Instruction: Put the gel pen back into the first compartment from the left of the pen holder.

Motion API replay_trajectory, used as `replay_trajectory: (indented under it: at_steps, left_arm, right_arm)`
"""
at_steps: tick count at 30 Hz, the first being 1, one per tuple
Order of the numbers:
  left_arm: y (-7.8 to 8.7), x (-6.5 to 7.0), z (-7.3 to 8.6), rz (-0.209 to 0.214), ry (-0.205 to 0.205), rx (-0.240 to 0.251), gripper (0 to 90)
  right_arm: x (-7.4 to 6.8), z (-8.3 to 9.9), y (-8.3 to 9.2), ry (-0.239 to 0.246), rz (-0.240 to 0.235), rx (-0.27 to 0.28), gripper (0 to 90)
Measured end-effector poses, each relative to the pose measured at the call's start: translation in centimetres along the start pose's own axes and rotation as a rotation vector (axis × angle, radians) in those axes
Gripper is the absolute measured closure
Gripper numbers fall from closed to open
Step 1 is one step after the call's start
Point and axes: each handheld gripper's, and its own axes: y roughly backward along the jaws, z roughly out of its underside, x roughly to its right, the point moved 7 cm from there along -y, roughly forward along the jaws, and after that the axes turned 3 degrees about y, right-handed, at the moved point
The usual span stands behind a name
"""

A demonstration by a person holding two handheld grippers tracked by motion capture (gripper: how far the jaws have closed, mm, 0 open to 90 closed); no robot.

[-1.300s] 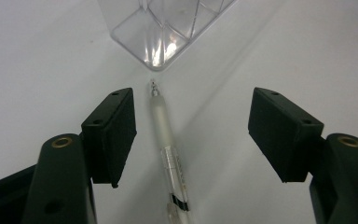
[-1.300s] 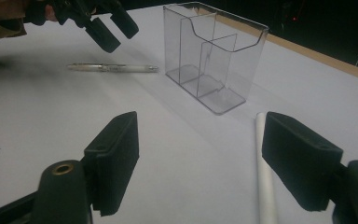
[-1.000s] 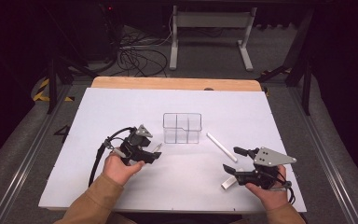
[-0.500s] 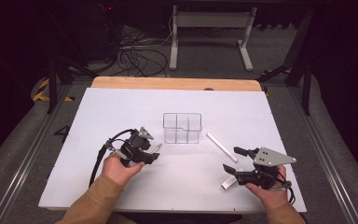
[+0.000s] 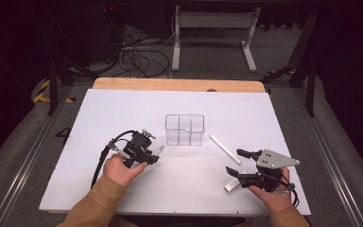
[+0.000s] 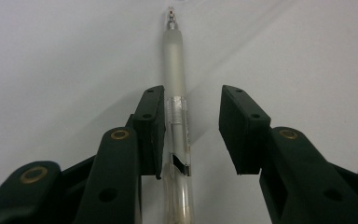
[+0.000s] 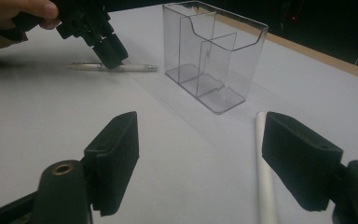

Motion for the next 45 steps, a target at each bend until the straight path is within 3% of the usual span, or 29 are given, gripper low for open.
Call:
replay_trajectory:
  at_steps: [12, 34, 45]
  left_arm:
    - [-0.6, -0.4, -0.2, -0.086, -0.008, -0.044, 73.9]
    - [-0.9, -0.1, -0.3, -0.112, -0.009, -0.071, 79.0]
    - [1.1, 0.1, -0.7, -0.108, -0.02, 0.006, 79.1]
  right_arm:
    - [-0.1, 0.1, -0.1, -0.005, -0.002, -0.003, 28.1]
    - [-0.1, 0.1, -0.1, -0.004, -0.004, -0.004, 28.1]
    - [-0.1, 0.1, -0.1, -0.005, -0.002, -0.003, 28.1]
